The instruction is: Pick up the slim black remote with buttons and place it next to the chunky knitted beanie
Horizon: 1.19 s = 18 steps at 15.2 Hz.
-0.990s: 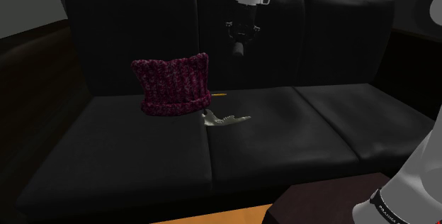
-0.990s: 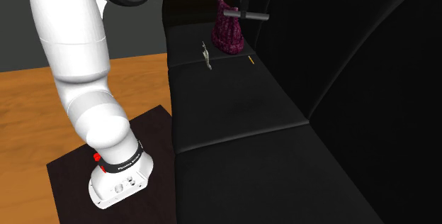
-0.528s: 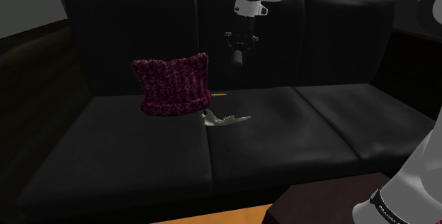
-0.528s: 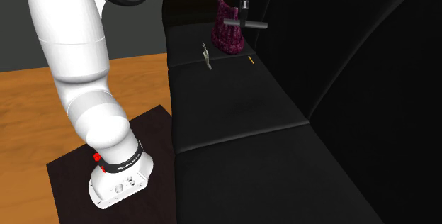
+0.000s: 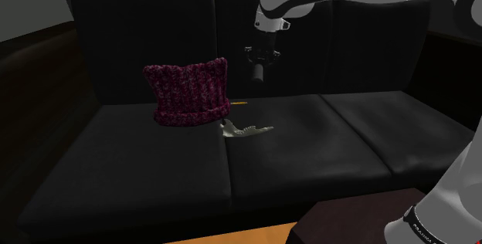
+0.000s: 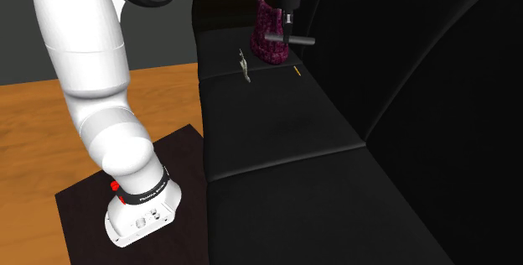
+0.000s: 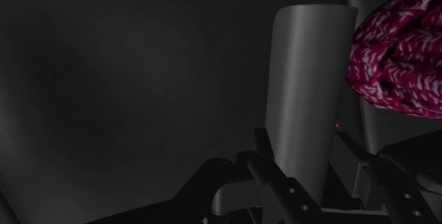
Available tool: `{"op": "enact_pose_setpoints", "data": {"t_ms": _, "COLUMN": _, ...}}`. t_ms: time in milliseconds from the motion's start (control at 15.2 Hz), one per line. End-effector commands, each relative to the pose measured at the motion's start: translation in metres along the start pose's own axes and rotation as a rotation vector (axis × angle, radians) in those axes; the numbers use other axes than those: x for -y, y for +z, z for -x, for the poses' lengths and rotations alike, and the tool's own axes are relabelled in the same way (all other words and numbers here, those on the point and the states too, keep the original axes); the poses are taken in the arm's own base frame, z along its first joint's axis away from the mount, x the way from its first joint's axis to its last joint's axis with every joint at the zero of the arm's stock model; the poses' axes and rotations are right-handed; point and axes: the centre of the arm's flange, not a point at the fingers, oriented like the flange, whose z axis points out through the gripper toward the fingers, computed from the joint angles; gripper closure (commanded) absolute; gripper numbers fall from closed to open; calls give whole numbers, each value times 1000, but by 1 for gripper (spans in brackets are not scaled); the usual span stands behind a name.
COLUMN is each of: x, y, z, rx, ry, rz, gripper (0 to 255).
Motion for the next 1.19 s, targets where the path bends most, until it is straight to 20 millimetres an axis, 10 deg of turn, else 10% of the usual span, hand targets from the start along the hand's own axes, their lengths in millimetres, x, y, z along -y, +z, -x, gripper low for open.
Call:
{"op": "enact_pose_setpoints", "data": {"t_ms": 0, "x": -1, "y": 11, "z": 0, "rx": -1, "ry": 0, "rz": -1, "gripper": 255}}
{"op": "enact_pose_setpoints", "data": {"t_ms": 1122, "x": -8, "y": 100, "z": -1, "rx": -1, "ry": 0, "rz": -1, "gripper": 255}}
